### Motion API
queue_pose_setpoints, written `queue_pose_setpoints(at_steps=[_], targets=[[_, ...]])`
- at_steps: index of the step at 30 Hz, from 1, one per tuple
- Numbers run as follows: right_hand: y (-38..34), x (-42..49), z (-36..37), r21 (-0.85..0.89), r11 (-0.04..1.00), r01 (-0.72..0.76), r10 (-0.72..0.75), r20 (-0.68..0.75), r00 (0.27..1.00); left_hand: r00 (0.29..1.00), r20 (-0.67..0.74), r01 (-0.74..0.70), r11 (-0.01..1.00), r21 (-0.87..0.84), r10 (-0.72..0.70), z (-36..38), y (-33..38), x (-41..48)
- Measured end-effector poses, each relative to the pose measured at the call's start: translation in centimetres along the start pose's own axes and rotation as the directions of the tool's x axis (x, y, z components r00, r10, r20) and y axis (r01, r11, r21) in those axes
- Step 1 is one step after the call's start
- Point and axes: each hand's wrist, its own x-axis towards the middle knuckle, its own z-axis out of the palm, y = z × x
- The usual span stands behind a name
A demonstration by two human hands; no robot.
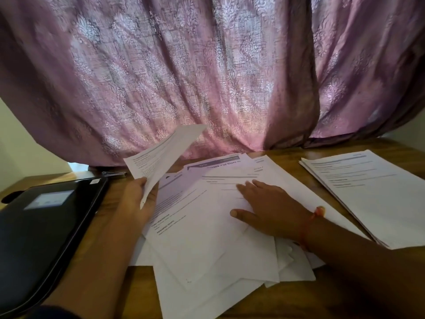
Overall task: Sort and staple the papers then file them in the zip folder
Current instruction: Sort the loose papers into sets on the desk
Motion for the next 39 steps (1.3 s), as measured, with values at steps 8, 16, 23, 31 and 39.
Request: queue_pose_setpoints(at_steps=[8, 16, 23, 31, 39], targets=[[-0.2, -0.1, 0.0, -0.002, 0.989, 0.147, -0.147, 0.071, 0.987, 0.999, 0.030, -0.009, 0.999, -0.037, 0.010, -0.3, 0.4, -0.2], [0.0, -0.1, -0.3, -0.044, 0.997, 0.065, -0.069, -0.100, 0.993, 1.000, -0.005, -0.016, 0.997, 0.073, 0.017, -1.1, 0.0, 0.9], [0.3, 0.2, -0.6, -0.041, 0.999, 0.031, -0.037, -0.162, 0.986, 0.999, -0.025, -0.034, 0.989, 0.141, 0.038, -0.8, -0.2, 0.6], [0.0, -0.1, -0.2, -0.094, 0.996, -0.005, 0.003, -0.024, 1.000, 0.998, -0.033, -0.051, 0.984, 0.172, 0.057, -0.7, -0.1, 0.7], [-0.2, -0.3, -0.1, 0.019, 0.999, -0.032, 0.032, 0.005, 0.999, 0.998, -0.058, -0.026, 0.982, 0.187, 0.038, -0.5, 0.1, 0.2]])
